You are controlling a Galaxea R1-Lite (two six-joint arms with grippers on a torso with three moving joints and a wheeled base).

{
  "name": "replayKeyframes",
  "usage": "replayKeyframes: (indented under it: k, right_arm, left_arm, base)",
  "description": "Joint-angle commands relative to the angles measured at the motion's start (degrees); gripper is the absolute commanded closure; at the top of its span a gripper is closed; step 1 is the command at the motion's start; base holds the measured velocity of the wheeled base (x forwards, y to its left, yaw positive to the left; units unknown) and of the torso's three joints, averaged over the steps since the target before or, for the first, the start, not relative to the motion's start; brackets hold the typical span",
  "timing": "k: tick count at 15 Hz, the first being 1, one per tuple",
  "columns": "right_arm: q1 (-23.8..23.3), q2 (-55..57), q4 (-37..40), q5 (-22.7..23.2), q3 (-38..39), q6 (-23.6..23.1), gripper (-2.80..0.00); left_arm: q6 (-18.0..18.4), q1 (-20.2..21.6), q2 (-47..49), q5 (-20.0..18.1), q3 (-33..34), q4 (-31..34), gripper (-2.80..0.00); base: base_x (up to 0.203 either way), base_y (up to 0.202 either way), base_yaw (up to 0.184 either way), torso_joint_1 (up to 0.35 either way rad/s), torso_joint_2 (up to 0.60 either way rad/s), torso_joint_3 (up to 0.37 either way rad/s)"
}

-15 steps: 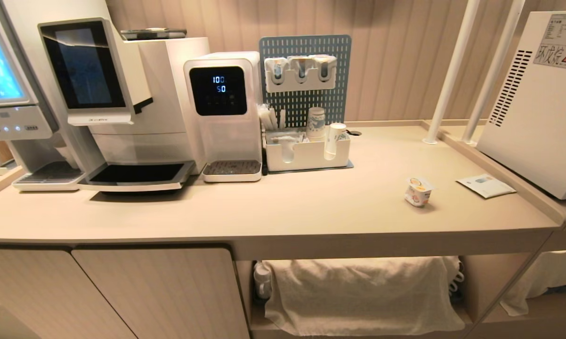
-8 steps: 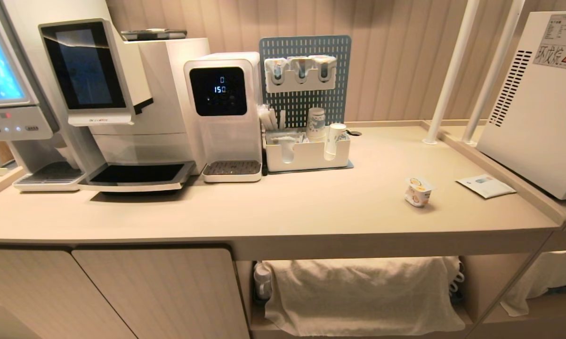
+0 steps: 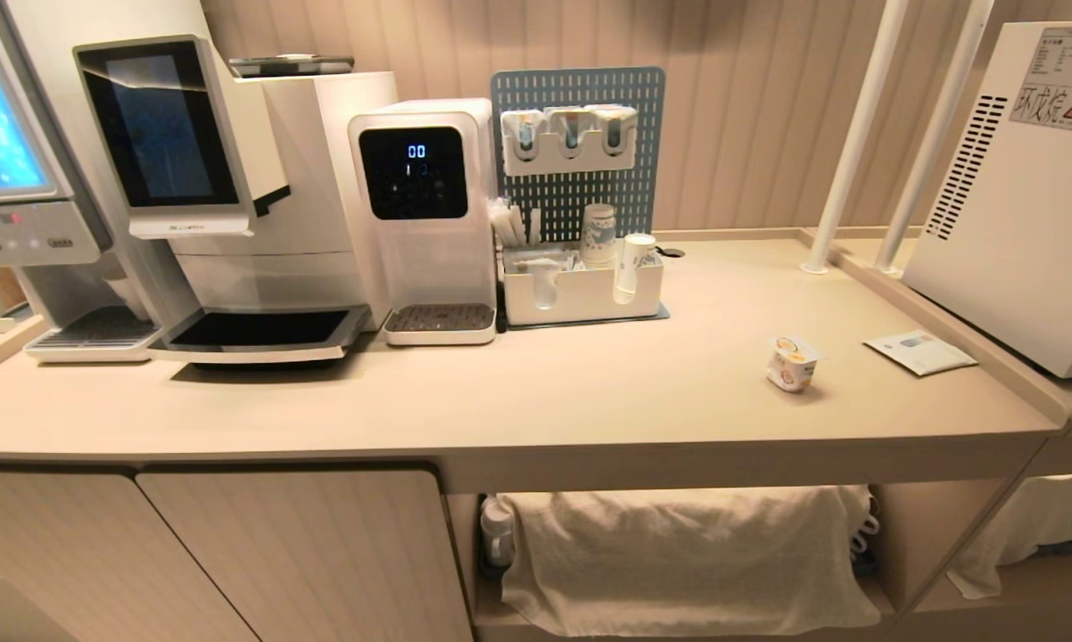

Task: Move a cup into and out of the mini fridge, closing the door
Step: Put the yoghurt in the freezer

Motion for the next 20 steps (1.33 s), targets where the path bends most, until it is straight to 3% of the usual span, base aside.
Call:
replayKeyframes:
  k: [1,20]
  right_arm:
    - [0.0,0.0,0.0,0.0,0.6,0.0,0.00]
    - [0.0,0.0,0.0,0.0,0.6,0.0,0.00]
  left_arm:
    - [0.0,0.0,0.0,0.0,0.0,0.0,0.00]
    - [0.0,0.0,0.0,0.0,0.0,0.0,0.00]
  base:
    - [0.000,0.000,0.000,0.000,0.00,0.000]
    - [0.000,0.000,0.000,0.000,0.00,0.000]
